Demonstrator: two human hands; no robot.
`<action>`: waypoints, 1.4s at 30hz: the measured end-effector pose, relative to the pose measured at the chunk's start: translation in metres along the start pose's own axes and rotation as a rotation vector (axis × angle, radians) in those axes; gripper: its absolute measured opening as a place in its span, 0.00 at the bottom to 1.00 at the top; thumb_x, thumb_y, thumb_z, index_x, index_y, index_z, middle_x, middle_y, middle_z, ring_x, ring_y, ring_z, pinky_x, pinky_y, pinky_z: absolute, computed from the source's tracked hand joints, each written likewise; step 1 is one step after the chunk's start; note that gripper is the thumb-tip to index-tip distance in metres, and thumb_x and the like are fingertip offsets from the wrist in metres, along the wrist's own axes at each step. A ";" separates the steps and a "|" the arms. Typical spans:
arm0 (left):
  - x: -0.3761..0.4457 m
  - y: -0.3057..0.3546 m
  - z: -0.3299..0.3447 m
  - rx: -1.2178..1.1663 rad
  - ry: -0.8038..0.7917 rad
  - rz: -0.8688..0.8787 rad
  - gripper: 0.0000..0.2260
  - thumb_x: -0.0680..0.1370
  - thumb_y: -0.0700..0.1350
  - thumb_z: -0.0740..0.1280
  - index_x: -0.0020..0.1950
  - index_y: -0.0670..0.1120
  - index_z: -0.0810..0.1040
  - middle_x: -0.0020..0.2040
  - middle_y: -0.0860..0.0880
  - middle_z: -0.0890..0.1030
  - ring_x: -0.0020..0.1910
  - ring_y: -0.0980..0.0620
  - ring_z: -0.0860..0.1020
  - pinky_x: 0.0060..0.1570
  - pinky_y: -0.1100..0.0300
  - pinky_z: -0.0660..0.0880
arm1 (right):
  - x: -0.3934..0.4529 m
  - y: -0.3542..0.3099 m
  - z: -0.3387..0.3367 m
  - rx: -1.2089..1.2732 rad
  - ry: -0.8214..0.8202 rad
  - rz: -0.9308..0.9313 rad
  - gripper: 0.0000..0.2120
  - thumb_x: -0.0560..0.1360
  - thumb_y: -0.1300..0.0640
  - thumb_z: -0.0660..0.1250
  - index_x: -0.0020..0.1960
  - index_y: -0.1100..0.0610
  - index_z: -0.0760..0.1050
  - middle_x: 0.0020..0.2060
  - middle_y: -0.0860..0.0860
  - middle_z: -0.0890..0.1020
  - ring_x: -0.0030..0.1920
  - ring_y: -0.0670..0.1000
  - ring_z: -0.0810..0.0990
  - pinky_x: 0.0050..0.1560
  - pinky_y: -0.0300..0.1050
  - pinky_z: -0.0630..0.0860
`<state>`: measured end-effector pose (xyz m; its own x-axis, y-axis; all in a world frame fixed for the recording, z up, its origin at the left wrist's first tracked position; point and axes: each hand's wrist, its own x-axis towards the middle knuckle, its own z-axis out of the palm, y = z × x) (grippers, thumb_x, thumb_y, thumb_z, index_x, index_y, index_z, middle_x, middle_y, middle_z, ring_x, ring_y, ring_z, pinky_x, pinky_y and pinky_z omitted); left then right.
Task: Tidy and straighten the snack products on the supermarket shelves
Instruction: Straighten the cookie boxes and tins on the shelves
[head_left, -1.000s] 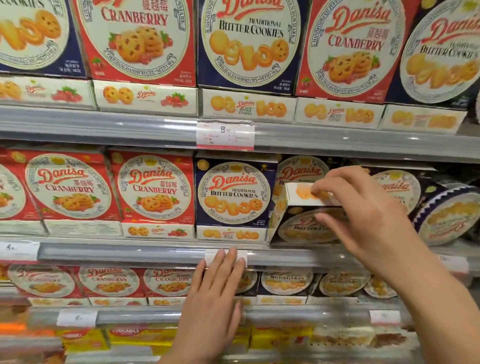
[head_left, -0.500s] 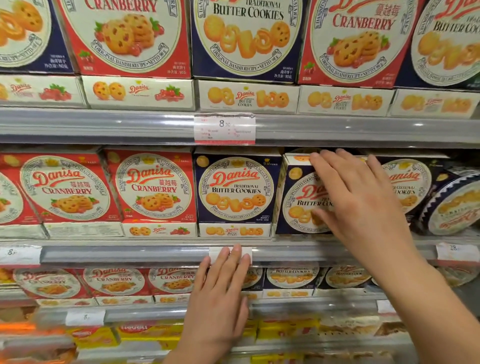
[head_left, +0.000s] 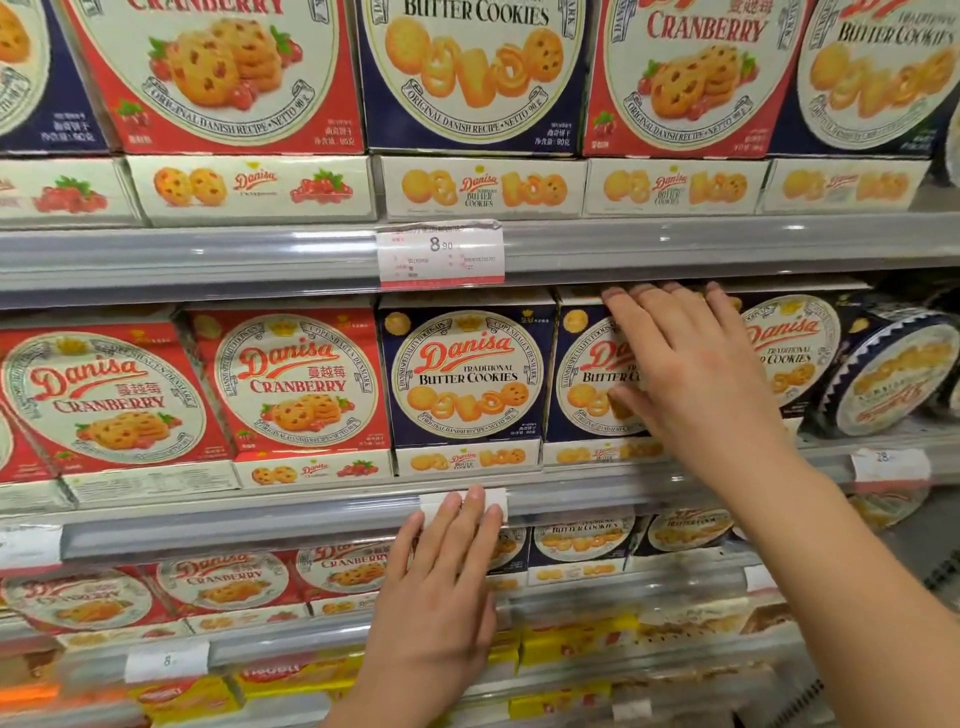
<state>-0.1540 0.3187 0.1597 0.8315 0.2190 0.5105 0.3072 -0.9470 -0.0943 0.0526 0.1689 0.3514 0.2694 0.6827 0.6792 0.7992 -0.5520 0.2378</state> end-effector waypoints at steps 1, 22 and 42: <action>0.001 0.000 -0.001 0.003 -0.007 -0.001 0.37 0.72 0.55 0.62 0.80 0.46 0.64 0.81 0.47 0.62 0.79 0.46 0.60 0.74 0.43 0.57 | 0.000 -0.001 0.000 -0.005 -0.005 0.001 0.42 0.69 0.53 0.79 0.77 0.59 0.64 0.69 0.59 0.74 0.70 0.63 0.70 0.75 0.67 0.61; 0.087 -0.052 -0.155 -0.211 0.595 0.188 0.21 0.75 0.46 0.66 0.66 0.43 0.80 0.71 0.44 0.76 0.71 0.43 0.73 0.72 0.38 0.66 | 0.005 0.007 -0.065 0.140 0.295 -0.074 0.19 0.77 0.56 0.68 0.66 0.61 0.78 0.57 0.54 0.83 0.56 0.55 0.83 0.57 0.47 0.77; 0.119 -0.056 -0.141 -0.038 0.545 0.043 0.30 0.76 0.54 0.63 0.76 0.44 0.72 0.73 0.46 0.75 0.72 0.43 0.71 0.73 0.37 0.64 | 0.169 0.045 -0.150 0.010 0.127 0.176 0.33 0.77 0.46 0.68 0.76 0.59 0.64 0.74 0.58 0.69 0.75 0.60 0.65 0.75 0.58 0.62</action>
<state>-0.1373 0.3648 0.3462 0.4797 0.0354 0.8767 0.2525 -0.9625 -0.0993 0.0532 0.1879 0.5811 0.3357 0.5103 0.7917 0.7515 -0.6519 0.1015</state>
